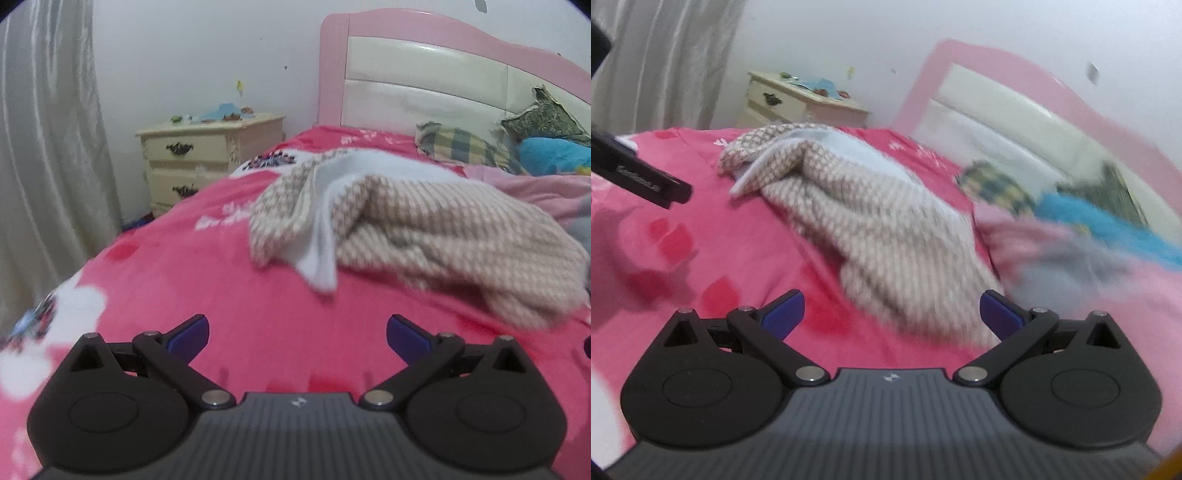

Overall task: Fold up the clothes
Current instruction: 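Grasp a blanket edge with the left gripper while the right gripper grasps another edge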

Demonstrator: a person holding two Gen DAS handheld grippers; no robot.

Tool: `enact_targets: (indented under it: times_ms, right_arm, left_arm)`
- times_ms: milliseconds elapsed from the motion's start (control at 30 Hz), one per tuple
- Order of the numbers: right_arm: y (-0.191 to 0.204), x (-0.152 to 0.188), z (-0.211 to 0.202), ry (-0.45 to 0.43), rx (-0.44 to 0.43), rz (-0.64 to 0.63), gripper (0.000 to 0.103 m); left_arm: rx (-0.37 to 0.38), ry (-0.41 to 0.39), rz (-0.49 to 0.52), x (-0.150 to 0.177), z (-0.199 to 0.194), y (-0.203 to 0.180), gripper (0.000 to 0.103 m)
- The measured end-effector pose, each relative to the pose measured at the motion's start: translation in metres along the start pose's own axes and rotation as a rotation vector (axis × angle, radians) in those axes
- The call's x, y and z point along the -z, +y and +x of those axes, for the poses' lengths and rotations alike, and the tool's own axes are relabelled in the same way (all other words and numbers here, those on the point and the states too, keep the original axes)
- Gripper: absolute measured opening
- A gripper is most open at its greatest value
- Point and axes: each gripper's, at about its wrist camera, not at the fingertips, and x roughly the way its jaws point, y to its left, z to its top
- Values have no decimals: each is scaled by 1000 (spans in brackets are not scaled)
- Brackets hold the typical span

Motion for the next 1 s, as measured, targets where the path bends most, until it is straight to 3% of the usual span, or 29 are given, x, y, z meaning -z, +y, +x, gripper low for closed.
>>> enact_targets:
  times_ms: [133,267,333,400,433,467,567,633,667,700,867,1000]
  right_arm:
    - [6,-20,49,-10,20,-102,100]
    - [-3,-28,90,45,47,-91,96]
    - [-4,-30,107,67,44,-102,95]
    - [-4,-32,126,110,43,-100,93]
    - [-5,-33,132,117,64,-92,93]
    - [-5,-35,138,125,84,-84,94]
    - [-5,-38,136,128,115,-92,93]
    - [-4,-41,131,126,130,-103,71]
    - [-4,-43,128,126,138,-108,39]
    - [-4,-44,125,125,145,-114,15]
    - [-5,-51,110,115,180,-138,6]
    - [-15,-55,68,25,175,-127,6]
  left_arm:
    - [-12,-25,119,-13,44,-24,92]
    - [-64,-23,189,-21,80,-39,78]
    - [-82,4,186,-22,96,-39,60]
    - [-111,37,180,-21,109,-38,49]
    - [-127,57,177,-20,115,-37,29]
    - [-143,77,170,-18,121,-36,19]
    - [-167,76,151,-16,120,-35,12]
    - [-188,62,162,-17,113,-37,10]
    - [-194,54,160,-18,109,-37,10]
    - [-196,42,155,-19,103,-36,9]
    - [-164,-12,110,-32,64,-21,9]
    - [-106,-72,101,-49,14,-2,8]
